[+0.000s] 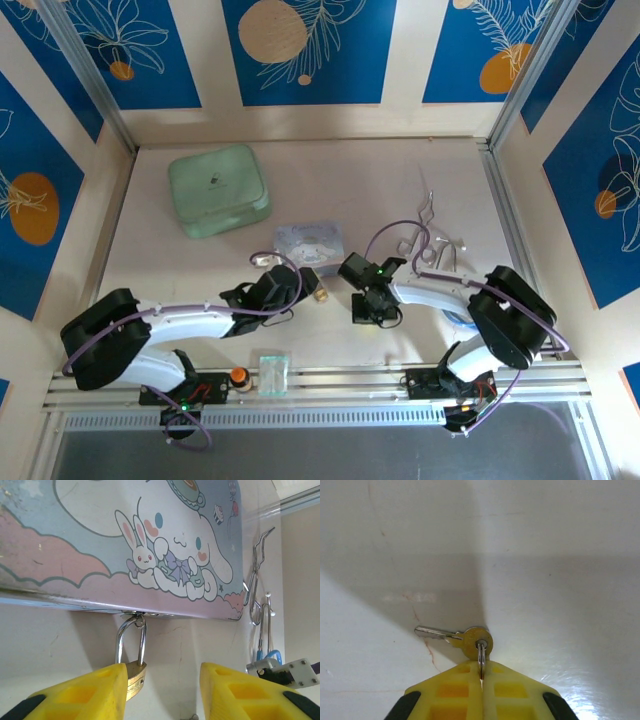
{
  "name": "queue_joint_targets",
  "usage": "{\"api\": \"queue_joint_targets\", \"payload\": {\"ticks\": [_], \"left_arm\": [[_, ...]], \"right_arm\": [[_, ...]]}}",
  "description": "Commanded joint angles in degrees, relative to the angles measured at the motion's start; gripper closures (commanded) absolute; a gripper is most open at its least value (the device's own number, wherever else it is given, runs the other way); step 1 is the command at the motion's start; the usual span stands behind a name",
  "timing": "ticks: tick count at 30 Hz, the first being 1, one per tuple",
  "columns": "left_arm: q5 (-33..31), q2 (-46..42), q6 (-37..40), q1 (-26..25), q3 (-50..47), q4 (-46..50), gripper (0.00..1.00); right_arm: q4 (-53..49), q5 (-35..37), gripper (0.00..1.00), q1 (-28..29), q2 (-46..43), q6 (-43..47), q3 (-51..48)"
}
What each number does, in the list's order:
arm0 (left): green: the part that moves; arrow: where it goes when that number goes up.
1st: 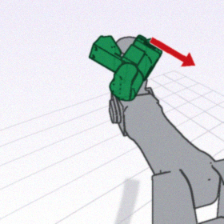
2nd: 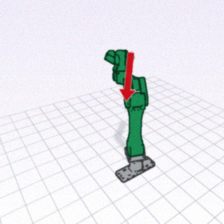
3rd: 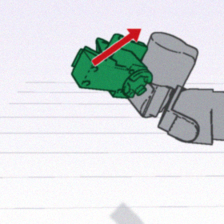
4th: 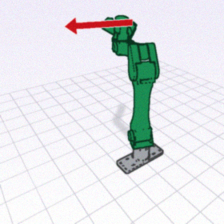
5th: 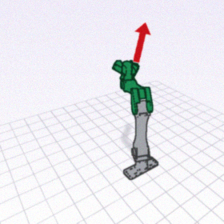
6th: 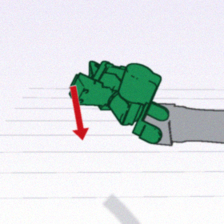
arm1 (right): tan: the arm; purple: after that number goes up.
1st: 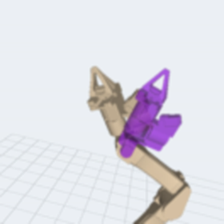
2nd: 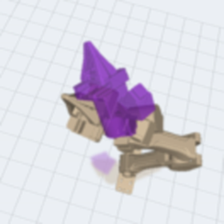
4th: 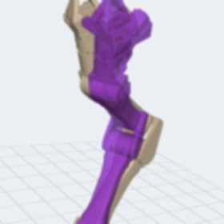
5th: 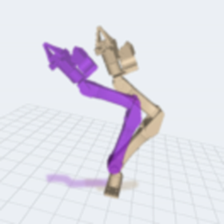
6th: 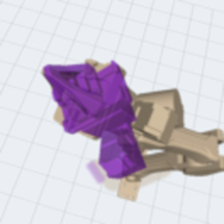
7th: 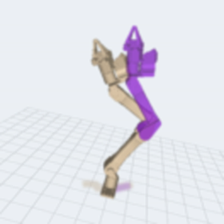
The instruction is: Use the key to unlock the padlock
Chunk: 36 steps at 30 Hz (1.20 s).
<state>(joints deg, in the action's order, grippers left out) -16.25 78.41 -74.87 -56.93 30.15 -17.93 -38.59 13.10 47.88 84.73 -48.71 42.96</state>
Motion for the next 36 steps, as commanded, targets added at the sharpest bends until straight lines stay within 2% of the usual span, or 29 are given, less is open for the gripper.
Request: {"api": "queue_joint_targets", "payload": {"ticks": [1,8,11,13,16,20,24,26,29,31,33,36], "left_arm": [[-1.4,-0.6,0.7,-0.4,0.1,0.6,0.58],[-3.3,-2.2,6.2,-0.4,1.6,3.2,0.59],[-3.5,-3.1,7.8,-0.4,1.7,3.5,0.59],[-3.6,-3.4,8.0,-0.4,1.8,3.9,0.6],[-3.5,-3.4,8.0,-0.4,1.6,4.0,0.6],[-2.7,-2.6,7.2,-0.4,1.1,2.9,0.62],[1.2,-1.2,5.5,-0.5,1.1,-1.6,0.64],[2.3,-0.9,5.8,-0.7,2.3,-1.0,0.64],[1.0,-1.1,6.6,-0.8,2.7,-0.4,0.64],[0.2,-1.2,6.8,-0.8,2.5,-0.4,0.64],[0.2,-1.3,6.8,-0.8,2.4,-0.3,0.64],[0.7,-1.6,5.9,-0.8,1.7,-0.8,0.64]], "right_arm": [[7.2,-2.3,0.97,-1.1,-0.7,3.8,-3.1],[4.0,-7.2,0.97,-7.4,-11.2,11.2,-4.8],[3.8,-10.5,0.87,-9.3,-12.0,15.0,-3.2],[3.2,-9.4,0.88,-10.3,-12.0,18.3,-2.1],[3.2,-11.4,0.92,-14.1,-12.9,20.0,-2.3],[5.1,-14.3,0.97,-15.2,-15.7,19.3,-4.5],[6.3,-16.2,0.98,-15.4,-17.6,19.3,-4.9],[5.2,-14.3,0.92,-16.0,-16.4,19.7,-4.1],[6.4,-13.8,0.74,-16.9,-13.1,19.9,-2.8],[7.5,-13.7,0.67,-15.9,-10.5,18.6,-1.3],[6.5,-10.4,0.58,-13.9,-7.4,16.4,1.0],[6.9,-9.4,0.56,-12.2,-2.7,14.3,2.6]]}}
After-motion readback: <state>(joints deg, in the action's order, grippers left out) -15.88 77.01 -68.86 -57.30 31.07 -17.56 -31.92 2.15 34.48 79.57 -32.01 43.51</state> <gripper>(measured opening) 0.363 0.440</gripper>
